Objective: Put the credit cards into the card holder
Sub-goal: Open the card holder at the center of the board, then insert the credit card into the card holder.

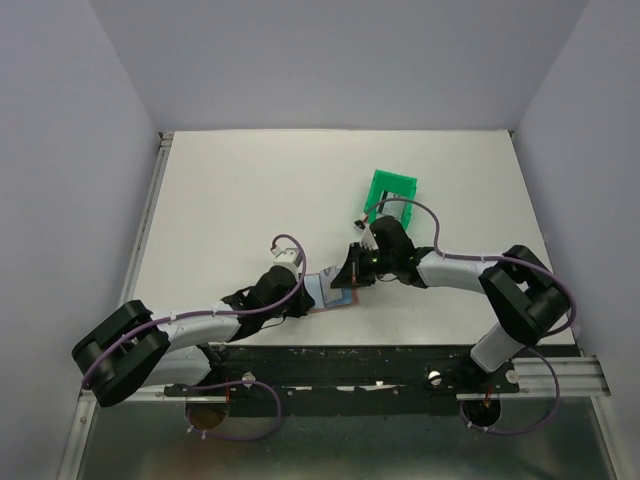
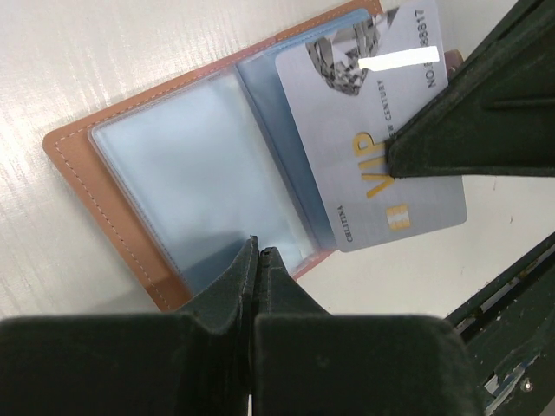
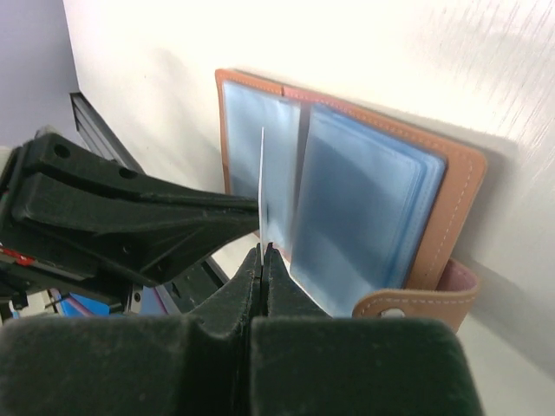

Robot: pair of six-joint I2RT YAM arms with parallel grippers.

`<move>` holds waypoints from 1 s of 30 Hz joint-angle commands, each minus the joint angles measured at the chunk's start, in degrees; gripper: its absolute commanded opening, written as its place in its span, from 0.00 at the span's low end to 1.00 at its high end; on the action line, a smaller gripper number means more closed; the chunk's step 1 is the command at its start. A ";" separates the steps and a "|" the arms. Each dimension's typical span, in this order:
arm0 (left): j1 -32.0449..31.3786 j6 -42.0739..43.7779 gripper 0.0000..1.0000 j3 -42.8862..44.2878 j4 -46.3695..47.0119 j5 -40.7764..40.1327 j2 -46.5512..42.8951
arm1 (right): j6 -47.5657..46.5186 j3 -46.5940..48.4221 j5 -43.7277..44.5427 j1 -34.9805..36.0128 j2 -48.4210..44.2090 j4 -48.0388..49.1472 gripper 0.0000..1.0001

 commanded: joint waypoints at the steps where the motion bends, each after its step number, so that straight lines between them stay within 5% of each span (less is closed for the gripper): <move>1: -0.31 -0.15 0.00 -0.64 -2.59 -2.29 -0.56 | -1.40 3.16 0.21 -0.84 2.63 -3.21 0.00; 30: -0.05 -2.43 0.00 -1.00 -11.64 -10.11 -7.68 | 2.20 0.97 -6.74 -1.28 9.84 5.75 0.00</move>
